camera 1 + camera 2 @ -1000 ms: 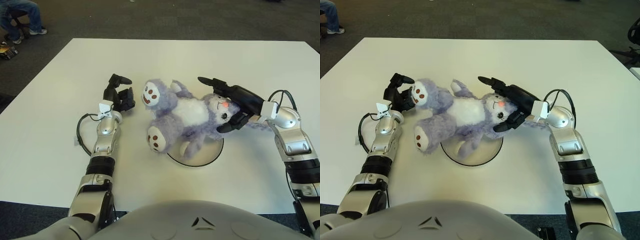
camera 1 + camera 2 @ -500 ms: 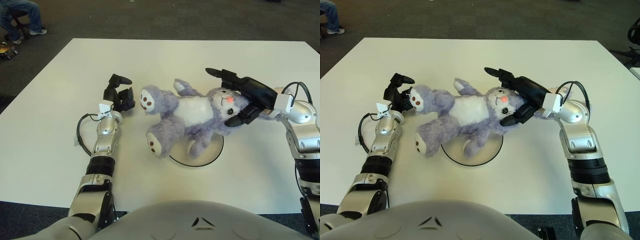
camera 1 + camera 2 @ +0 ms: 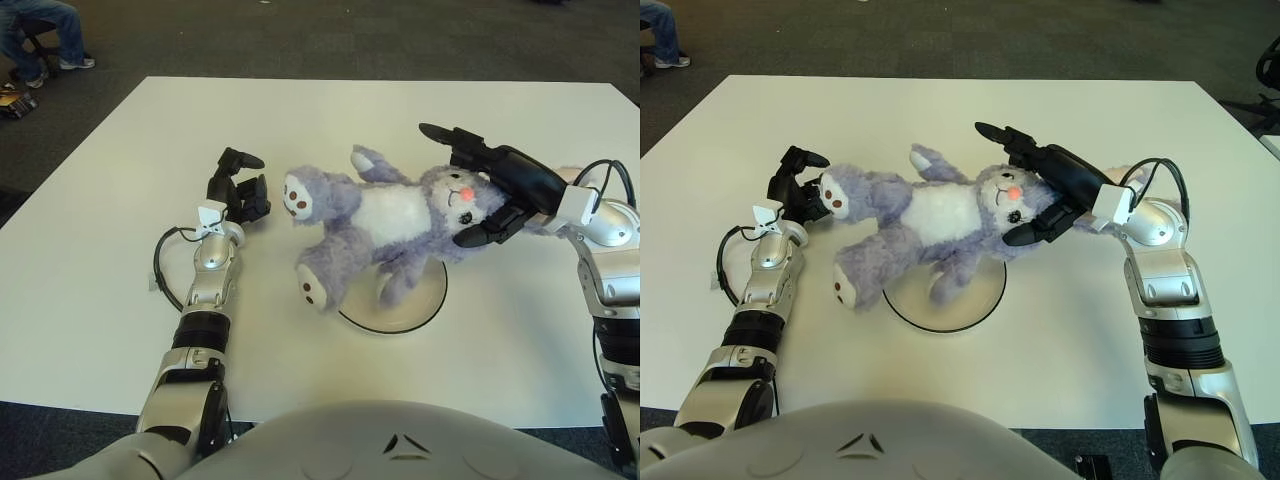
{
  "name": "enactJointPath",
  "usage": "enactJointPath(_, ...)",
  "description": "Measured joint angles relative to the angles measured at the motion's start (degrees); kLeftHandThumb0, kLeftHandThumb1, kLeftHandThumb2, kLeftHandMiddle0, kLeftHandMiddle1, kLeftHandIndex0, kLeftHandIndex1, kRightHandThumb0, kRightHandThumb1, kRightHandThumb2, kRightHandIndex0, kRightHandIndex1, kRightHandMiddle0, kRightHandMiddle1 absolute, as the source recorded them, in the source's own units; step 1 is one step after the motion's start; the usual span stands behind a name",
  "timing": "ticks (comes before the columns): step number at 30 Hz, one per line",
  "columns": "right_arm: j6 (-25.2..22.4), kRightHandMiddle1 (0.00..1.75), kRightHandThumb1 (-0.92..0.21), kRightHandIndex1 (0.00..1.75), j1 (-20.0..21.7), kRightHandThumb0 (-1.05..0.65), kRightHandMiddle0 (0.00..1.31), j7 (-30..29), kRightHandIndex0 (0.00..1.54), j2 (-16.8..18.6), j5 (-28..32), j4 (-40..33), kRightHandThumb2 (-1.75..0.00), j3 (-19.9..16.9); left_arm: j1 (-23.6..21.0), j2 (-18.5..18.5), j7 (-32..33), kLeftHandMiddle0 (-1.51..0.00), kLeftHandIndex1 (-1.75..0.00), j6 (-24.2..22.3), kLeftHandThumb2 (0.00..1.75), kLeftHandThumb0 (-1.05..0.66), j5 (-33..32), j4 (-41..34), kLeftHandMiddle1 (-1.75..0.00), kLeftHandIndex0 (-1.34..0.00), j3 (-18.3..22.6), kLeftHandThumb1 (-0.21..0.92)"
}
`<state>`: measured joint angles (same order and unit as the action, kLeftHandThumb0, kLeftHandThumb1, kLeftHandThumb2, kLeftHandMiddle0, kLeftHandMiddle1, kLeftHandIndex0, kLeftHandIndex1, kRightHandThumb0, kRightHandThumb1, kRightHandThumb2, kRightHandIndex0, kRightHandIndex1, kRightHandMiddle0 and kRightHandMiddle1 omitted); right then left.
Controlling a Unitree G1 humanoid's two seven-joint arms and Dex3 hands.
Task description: Put the doll into the plate.
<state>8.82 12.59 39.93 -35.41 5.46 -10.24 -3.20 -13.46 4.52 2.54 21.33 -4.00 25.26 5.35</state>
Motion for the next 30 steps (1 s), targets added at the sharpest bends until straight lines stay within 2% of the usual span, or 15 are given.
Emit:
enactJointPath(18, 3.6, 0.0, -0.36, 1.75, 0.0, -0.56, 0.0, 0.9, 0.66, 0.0, 0.0, 2.5, -0.71, 0.2, 0.0, 0.0, 0.4, -1.21, -1.75, 0.7, 1.03, -0.41, 0.1, 0.0, -1.75, -0.43, -0.1, 0.55)
enactJointPath(21, 3.6, 0.0, -0.36, 1.75, 0.0, -0.57, 0.0, 0.9, 0.56, 0.0, -0.4, 2.8, -0.71, 0.5, 0.0, 0.0, 0.4, -1.21, -1.75, 0.7, 1.03, -0.41, 0.2, 0.0, -1.75, -0.44, -0.1, 0.54)
enactJointPath(23, 3.6, 0.0, -0.36, 1.75, 0.0, -0.61, 0.0, 0.9, 0.28, 0.0, -0.6, 2.9, -0.72, 0.7, 0.0, 0.0, 0.5, -1.21, -1.75, 0.7, 1.03, -0.41, 0.2, 0.0, -1.75, -0.44, -0.1, 0.54)
enactJointPath(24, 3.4, 0.0, -0.36, 1.75, 0.0, -0.62, 0.0, 0.9, 0.22, -0.1, -0.6, 2.9, -0.72, 0.7, 0.0, 0.0, 0.5, -1.21, -1.75, 0.7, 1.03, -0.41, 0.2, 0.0, -1.75, -0.44, -0.1, 0.54)
enactJointPath(25, 3.3, 0.0, -0.37, 1.52, 0.0, -0.67, 0.0, 0.9, 0.14, -0.1, -0.7, 2.9, -0.72, 0.8, 0.0, 0.0, 0.5, -1.2, -1.75, 0.7, 1.03, -0.41, 0.2, 0.0, -1.75, -0.43, -0.1, 0.55)
enactJointPath(28, 3.2, 0.0, -0.4, 1.18, 0.0, -0.75, 0.0, 1.0, 0.05, -0.3, -0.9, 3.0, -0.69, 1.0, 0.0, 0.0, 0.7, -1.19, -1.75, 0.7, 1.02, -0.41, 0.3, 0.0, -1.75, -0.43, -0.2, 0.55)
enactJointPath(30, 3.5, 0.0, -0.43, 1.07, 0.0, -0.8, 0.0, 1.2, 0.02, -0.4, -1.0, 3.3, -0.65, 1.0, 0.0, 0.0, 0.8, -1.19, -1.75, 0.7, 1.01, -0.41, 0.3, -0.1, -1.75, -0.42, -0.2, 0.56)
